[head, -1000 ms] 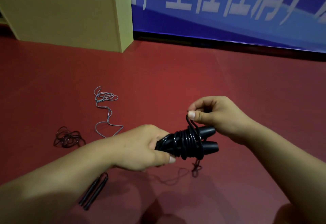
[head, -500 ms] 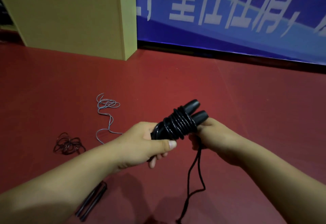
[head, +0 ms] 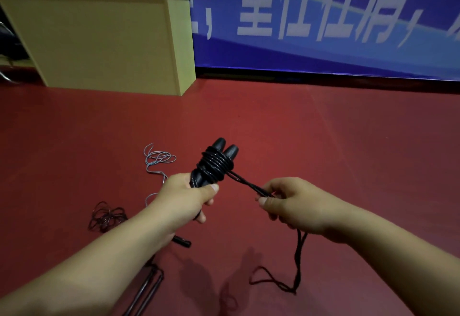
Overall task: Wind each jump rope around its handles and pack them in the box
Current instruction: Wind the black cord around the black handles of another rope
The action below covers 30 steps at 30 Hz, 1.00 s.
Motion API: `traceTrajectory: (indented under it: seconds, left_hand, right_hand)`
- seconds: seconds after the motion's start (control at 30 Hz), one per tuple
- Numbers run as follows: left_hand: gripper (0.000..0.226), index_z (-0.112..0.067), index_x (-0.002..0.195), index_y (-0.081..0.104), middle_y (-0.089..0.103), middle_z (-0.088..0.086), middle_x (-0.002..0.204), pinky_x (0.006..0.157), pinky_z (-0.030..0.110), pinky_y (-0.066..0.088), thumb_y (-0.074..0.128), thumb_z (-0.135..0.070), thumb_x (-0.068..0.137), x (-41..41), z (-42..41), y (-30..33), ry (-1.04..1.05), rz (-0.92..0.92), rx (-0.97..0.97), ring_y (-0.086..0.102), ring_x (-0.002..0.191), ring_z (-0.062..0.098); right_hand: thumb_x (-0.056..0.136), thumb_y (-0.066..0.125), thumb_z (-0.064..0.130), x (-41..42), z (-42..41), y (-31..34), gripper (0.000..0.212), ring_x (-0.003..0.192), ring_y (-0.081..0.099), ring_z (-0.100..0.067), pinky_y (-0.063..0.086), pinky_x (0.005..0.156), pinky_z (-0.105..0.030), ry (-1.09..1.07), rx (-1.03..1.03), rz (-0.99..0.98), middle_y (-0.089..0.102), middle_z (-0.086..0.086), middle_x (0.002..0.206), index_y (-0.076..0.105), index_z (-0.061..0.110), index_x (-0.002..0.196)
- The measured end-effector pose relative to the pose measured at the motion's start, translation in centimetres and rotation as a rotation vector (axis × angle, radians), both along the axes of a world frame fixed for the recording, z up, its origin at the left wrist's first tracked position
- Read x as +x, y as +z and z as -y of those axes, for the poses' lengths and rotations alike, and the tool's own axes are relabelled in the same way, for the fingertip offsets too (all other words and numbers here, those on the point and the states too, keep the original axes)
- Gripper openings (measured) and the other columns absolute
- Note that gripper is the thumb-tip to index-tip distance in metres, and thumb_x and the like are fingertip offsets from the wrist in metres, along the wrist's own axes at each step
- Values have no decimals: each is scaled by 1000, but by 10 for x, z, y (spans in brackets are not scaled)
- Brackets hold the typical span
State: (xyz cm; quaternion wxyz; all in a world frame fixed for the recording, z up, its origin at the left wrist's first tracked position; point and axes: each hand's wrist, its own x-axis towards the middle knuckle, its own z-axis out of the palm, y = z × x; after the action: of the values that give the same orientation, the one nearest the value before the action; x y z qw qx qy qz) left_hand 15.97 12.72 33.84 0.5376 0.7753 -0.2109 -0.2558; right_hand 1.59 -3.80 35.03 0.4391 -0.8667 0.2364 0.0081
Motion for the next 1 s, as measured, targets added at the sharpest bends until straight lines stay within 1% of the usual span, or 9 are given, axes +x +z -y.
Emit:
traceTrajectory:
  seconds: [0.17,0.33,0.5,0.57,0.6,0.67,0.73,0.8,1.0]
  left_hand:
    - [16,-12,76,60,62,0,65,39,15,34,64,-14,91,2,0,-5,-11,113,126,49,40,15]
    - [17,-13,75,59,62,0,65,36,14,33,63,-14,91,2,0,-8,3,184,166,51,39,15]
    - [19,-16,72,58,64,-2,63,49,23,42,63,-17,90,7,-4,-14,-39,250,262,56,41,17]
    - [20,-17,72,56,65,1,66,57,31,48,65,-24,89,7,-5,-16,-109,308,349,62,50,24]
    - [23,-19,71,54,64,3,66,61,34,50,65,-29,87,6,-5,-18,-151,370,403,65,59,28]
    - [27,-21,69,49,57,3,64,63,33,45,65,-34,86,0,-5,-18,-228,499,483,63,72,30]
    - [27,-21,70,49,49,-3,59,59,30,39,65,-35,86,-7,-4,-16,-303,553,486,54,63,23]
    - [27,-21,70,49,43,-8,54,56,29,34,64,-34,87,-12,-3,-15,-383,544,455,43,54,12]
    - [21,-19,78,52,39,-14,55,55,30,31,64,-32,88,-19,-4,-11,-583,505,324,35,53,6]
  right_hand:
    - [92,61,37,-3,-3,6,20,62,52,-7,43,62,-27,21,-91,3,63,7,71,65,20,85]
    - [90,63,41,-4,-5,10,25,57,44,-9,38,58,-29,63,-165,11,50,7,65,62,17,82]
    - [91,63,37,-7,-5,12,22,54,45,-7,40,56,-26,86,-141,71,49,10,61,60,19,78]
    - [93,61,34,-6,-5,12,21,50,42,-1,37,53,-20,103,-174,96,47,12,58,59,21,77]
    - [93,60,33,-7,-4,12,20,49,42,-1,35,52,-18,106,-193,112,47,12,57,59,22,76]
    - [95,57,33,-7,-3,11,19,51,43,-2,33,52,-18,102,-242,149,48,11,58,59,25,78]
    - [96,55,32,-7,-1,12,18,53,44,-3,33,52,-18,80,-332,189,48,10,60,61,22,81]
    - [96,54,30,-9,2,13,18,56,47,1,34,52,-15,50,-392,233,50,12,62,61,21,83]
    - [95,57,35,-15,12,13,14,72,59,1,41,60,-12,28,-413,286,66,12,76,66,24,90]
